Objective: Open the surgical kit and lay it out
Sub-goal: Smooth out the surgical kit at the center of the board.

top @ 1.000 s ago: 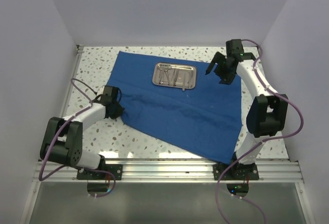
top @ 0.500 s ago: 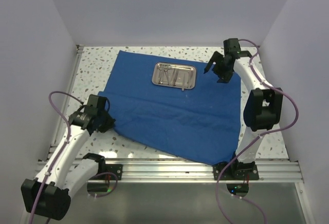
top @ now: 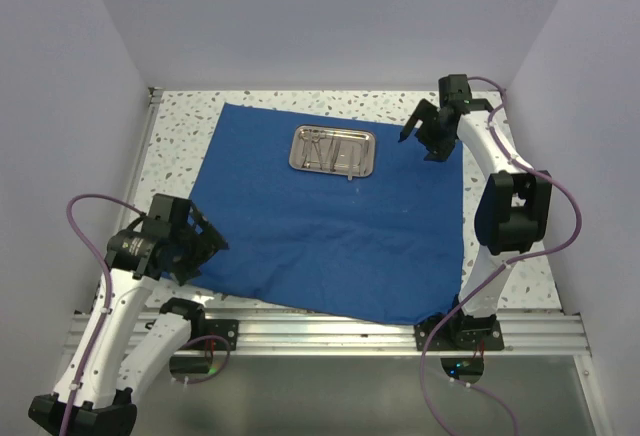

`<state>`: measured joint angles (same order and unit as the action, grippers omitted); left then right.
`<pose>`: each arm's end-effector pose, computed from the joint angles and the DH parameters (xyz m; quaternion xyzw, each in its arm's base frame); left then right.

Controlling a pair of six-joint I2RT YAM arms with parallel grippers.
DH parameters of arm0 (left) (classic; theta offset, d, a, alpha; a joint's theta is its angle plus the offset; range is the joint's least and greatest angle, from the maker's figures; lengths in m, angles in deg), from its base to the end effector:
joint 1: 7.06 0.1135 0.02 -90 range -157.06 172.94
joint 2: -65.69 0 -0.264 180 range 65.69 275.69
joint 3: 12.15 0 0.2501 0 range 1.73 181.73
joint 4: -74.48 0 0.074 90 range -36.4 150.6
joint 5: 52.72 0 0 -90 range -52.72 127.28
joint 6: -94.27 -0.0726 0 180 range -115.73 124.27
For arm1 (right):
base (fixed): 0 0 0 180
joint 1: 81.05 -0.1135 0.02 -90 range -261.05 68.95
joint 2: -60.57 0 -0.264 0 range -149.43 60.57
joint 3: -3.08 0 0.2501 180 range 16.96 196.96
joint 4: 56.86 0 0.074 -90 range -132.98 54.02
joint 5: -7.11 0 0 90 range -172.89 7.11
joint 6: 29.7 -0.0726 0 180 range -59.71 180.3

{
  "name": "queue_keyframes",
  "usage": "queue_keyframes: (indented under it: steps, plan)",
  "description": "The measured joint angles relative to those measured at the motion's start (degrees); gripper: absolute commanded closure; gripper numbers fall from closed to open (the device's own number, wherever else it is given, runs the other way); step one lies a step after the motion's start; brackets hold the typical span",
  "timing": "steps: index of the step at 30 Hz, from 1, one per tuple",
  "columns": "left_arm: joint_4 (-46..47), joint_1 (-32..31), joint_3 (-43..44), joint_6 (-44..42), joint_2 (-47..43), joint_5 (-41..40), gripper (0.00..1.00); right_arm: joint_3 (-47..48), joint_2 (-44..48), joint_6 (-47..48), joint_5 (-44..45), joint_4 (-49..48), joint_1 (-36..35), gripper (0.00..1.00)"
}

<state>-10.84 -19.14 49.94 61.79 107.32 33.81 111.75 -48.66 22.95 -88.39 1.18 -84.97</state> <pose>0.1175 -0.0207 0.2437 -0.3829 0.8973 -0.0999 0.1955 0.4318 0.0366 0.2355 0.2641 0.9247 0.1385 0.2367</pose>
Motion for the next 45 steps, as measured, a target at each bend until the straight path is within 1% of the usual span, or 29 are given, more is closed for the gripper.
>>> queue_keyframes:
  steps: [5, 7, 9, 13, 16, 18, 23, 24, 28, 32, 36, 39, 43, 45]
  plan:
    - [-2.82, 0.0, 8.39, 0.11, 2.49, 2.64, 0.0, -0.11, 0.09, 0.02, 0.17, 0.02, 0.83, 0.12]
    - [-1.84, 0.0, 11.47, -1.03, 4.81, 2.78, 0.0, -0.61, 0.35, 0.02, 0.48, 0.04, 1.07, 0.12]
    - [0.2, 0.0, 12.52, -2.4, 7.5, 2.67, 0.0, -0.87, 0.5, 0.02, 1.14, 0.26, 1.25, 0.12]
    - [7.45, 0.02, 15.08, -6.97, 19.08, 2.14, 0.0, -1.03, 0.9, -0.02, 4.24, 1.95, 1.88, 0.12]
    - [15.1, 0.57, 21.4, -11.76, 33.33, 1.36, 0.0, -1.84, 1.64, -0.04, 5.44, 2.51, 4.04, 0.12]
    - [20.41, 1.66, 25.09, -14.45, 40.52, 1.31, 0.0, -2.03, 1.79, -0.04, 5.77, 2.62, 6.97, 0.13]
    - [32.52, 8.15, 34.75, -20.61, 57.64, 4.15, 0.01, -2.1, 1.68, -0.09, 6.34, 2.86, 14.29, 0.14]
    - [33.9, 9.66, 35.45, -21.07, 59.21, 4.42, 0.01, -1.88, 1.53, -0.09, 6.49, 3.02, 15.17, 0.14]
    - [39.3, 15.28, 41.81, -25.16, 70.14, 7.52, 0.02, 2.32, -2.08, 0.15, 7.82, 4.72, 15.63, 0.14]
    - [42.21, 17.73, 49.51, -28.44, 80.83, 10.36, 0.03, 4.92, -6.84, 0.48, 9.11, 4.72, 14.93, 0.17]
    - [43.87, 17.64, 51.78, -30.08, 86.05, 13.25, 0.03, 5.46, -11.21, 0.5, 9.57, 5.18, 14.71, 0.2]
    - [44.61, 17.62, 52.98, -30.38, 86.09, 15.32, 0.03, 7.19, -15.19, 0.5, 10.12, 5.62, 14.73, 0.23]
    - [43.93, 17.66, 54.71, -31.21, 86.33, 16.59, 0.03, 10.34, -19.89, 0.5, 10.6, 5.73, 14.73, 0.23]
    - [43.32, 17.7, 55.87, -31.67, 86.42, 16.83, 0.03, 11.87, -20.81, 0.55, 11.04, 6.29, 14.71, 0.24]
